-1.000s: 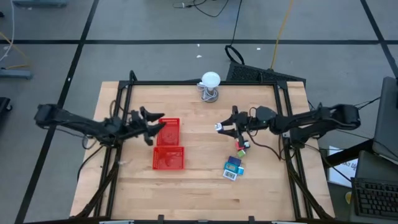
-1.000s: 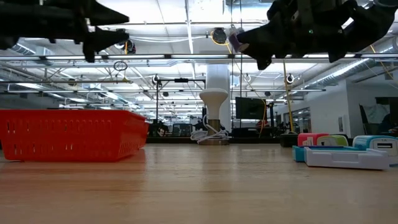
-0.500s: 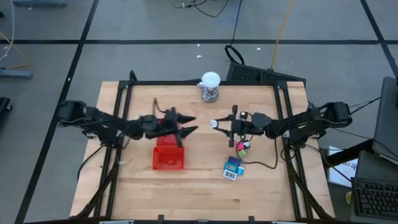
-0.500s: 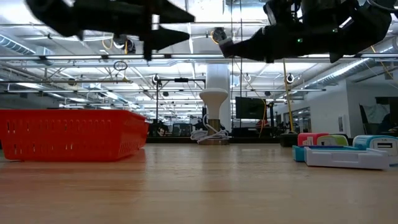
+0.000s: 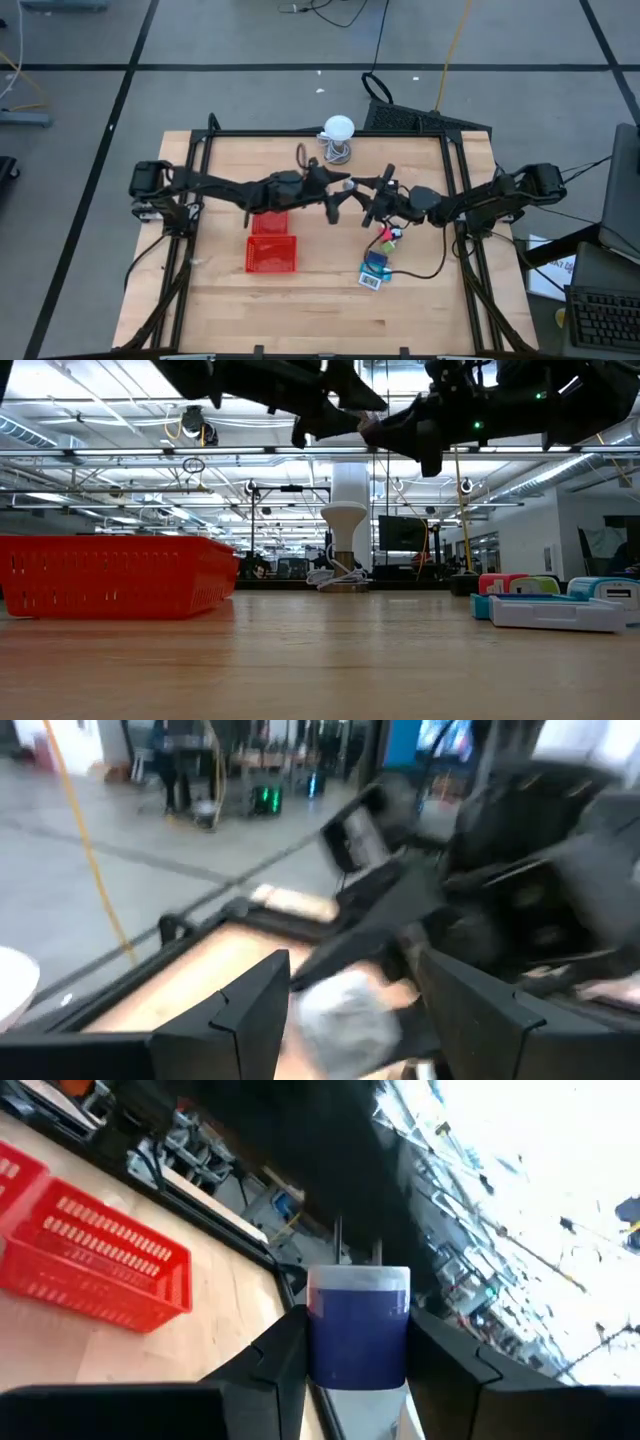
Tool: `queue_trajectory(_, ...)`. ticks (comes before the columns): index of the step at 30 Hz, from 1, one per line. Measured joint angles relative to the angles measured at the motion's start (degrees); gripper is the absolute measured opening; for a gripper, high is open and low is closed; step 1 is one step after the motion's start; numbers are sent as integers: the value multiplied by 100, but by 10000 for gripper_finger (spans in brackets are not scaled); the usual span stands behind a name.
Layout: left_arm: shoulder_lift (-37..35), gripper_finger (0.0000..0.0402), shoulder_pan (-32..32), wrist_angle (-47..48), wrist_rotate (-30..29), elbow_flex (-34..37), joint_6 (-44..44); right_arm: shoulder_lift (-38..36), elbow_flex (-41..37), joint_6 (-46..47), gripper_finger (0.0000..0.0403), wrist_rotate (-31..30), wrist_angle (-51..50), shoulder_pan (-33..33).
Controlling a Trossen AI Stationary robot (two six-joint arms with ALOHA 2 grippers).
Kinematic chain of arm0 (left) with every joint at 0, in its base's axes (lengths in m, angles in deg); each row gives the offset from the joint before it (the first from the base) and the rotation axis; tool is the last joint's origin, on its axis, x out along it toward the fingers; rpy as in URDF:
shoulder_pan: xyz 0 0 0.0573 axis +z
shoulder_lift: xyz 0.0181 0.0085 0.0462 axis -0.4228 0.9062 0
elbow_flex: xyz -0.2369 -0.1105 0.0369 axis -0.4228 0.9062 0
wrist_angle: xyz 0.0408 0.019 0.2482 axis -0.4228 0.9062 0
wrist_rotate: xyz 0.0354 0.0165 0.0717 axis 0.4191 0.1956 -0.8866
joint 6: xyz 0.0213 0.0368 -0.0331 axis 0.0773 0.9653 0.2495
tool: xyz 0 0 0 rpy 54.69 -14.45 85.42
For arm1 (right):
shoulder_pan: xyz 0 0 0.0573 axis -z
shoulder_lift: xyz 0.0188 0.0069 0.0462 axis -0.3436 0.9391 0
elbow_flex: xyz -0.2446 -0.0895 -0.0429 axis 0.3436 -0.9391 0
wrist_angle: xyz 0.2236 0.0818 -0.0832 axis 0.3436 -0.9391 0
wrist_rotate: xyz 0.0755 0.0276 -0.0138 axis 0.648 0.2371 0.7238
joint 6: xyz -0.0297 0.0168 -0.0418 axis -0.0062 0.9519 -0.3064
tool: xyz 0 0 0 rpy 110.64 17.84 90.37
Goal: Pick & Place Office items
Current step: Put the purple charger adapter into the top red basket
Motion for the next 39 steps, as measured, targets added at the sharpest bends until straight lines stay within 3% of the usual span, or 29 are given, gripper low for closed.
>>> queue_trajectory(8,167,225,136,1401,-127,-672,-443,0,3,-197,126,-206,-41,1)
queue_trajectory(14,170,224,172,1461,-111,-679,-667,0,3,-190,126,-228,-54,7)
queue_trajectory(21,167,142,187,1470,-50,-679,-830,0,3,-165,126,-253,-67,10)
queue_trajectory(23,167,141,194,1446,-28,-679,-818,-2,3,-137,126,-265,-74,10)
queue_trajectory(28,66,141,194,1615,22,-670,-495,-4,6,430,147,-295,-195,-5)
queue_trajectory(30,-106,141,186,1798,-106,-670,-275,-18,11,914,165,-669,-165,-41)
queue_trajectory(33,-530,141,190,2313,-471,-681,-129,-129,3,1547,190,-1066,-374,-29)
queue_trajectory(39,-1262,141,148,4027,-878,-635,-378,-698,-6,2188,214,-1036,-1265,-27)
